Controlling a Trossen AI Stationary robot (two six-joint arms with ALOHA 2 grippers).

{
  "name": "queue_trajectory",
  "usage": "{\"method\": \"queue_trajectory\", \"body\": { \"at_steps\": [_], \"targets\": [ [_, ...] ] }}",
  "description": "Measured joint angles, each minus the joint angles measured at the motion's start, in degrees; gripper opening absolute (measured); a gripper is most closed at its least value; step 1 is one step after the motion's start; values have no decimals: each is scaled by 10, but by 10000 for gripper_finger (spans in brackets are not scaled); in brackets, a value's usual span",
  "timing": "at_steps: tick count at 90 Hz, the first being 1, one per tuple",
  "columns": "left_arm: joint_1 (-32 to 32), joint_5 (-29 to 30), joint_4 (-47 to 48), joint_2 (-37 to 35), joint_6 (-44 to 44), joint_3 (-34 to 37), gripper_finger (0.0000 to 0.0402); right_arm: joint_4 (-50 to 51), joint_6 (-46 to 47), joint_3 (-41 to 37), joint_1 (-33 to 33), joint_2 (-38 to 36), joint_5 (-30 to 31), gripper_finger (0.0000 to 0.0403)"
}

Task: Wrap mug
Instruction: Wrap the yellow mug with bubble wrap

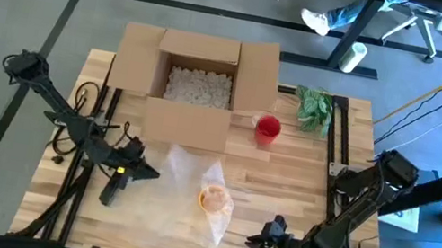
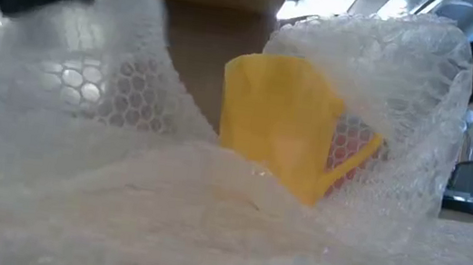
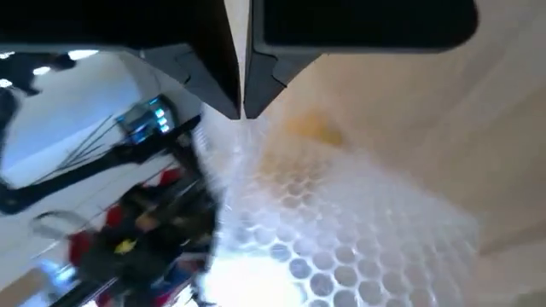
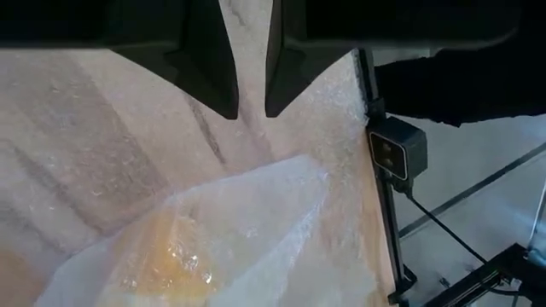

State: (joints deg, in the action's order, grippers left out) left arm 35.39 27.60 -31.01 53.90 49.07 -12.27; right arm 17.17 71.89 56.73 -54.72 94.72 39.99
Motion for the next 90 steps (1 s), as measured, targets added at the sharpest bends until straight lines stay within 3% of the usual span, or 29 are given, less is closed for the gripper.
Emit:
{"method": "queue_trajectory", "body": {
  "at_steps": [37,50,75,90],
  "targets": [
    [-78,-45,1,191,-17,-170,0,-2,-53,0,32,0,35,49],
    [-109,-75,4,206,-17,-196,0,-4,-69,0,36,0,31,49],
    [-125,-80,1,212,-12,-223,0,-7,-85,0,41,0,57,49],
    [-125,-80,-8,267,16,-240,0,-7,-138,18,71,0,67,49]
  ]
}}
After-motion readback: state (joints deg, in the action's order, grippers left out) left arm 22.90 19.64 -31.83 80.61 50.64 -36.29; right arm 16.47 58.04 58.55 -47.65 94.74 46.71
